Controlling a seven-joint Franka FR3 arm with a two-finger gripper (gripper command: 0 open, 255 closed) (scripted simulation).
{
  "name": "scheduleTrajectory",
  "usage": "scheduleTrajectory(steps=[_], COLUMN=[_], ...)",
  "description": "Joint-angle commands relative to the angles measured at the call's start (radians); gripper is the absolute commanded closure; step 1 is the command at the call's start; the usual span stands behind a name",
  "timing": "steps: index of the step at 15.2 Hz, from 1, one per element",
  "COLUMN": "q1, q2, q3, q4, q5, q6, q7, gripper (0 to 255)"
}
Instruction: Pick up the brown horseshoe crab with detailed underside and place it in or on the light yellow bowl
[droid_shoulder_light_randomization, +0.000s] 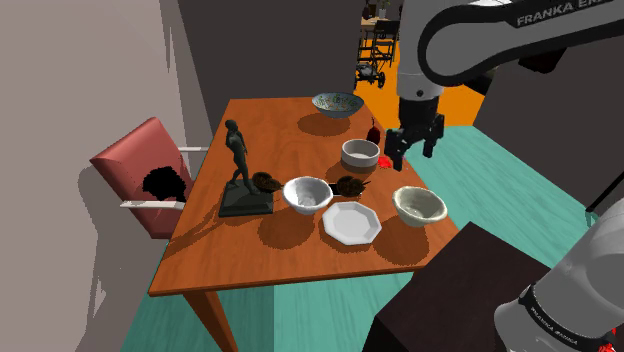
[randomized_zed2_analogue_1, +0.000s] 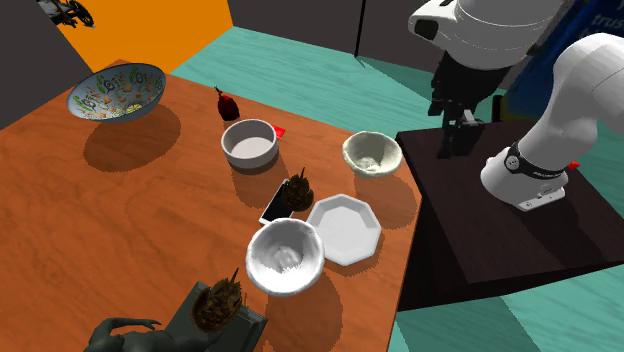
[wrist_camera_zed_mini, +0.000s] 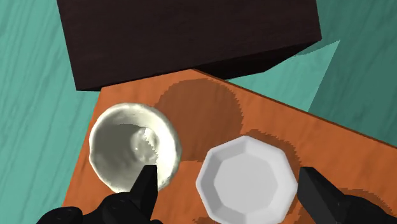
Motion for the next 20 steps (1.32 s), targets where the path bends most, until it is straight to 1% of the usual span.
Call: scheduleTrajectory(steps=[1,6,10,15,20], q1=[-0.015,-0.042,-0.052,-0.048,-0.032], q2=[0.091,0.302,0.472,0.681,0.885], q3=[0.018,0.049,0.054,0.034,-0.005], q4=[0.032,0.126,0.224,0.374,0.555], q5=[-0.015,-0.069,-0.126,-0.194,-0.242], q6=[0.052,0.145,0.193,0.22,0.216], q7=[0.054,0.191,0.301,0.423,0.518], gripper=[0,0,0,0,0])
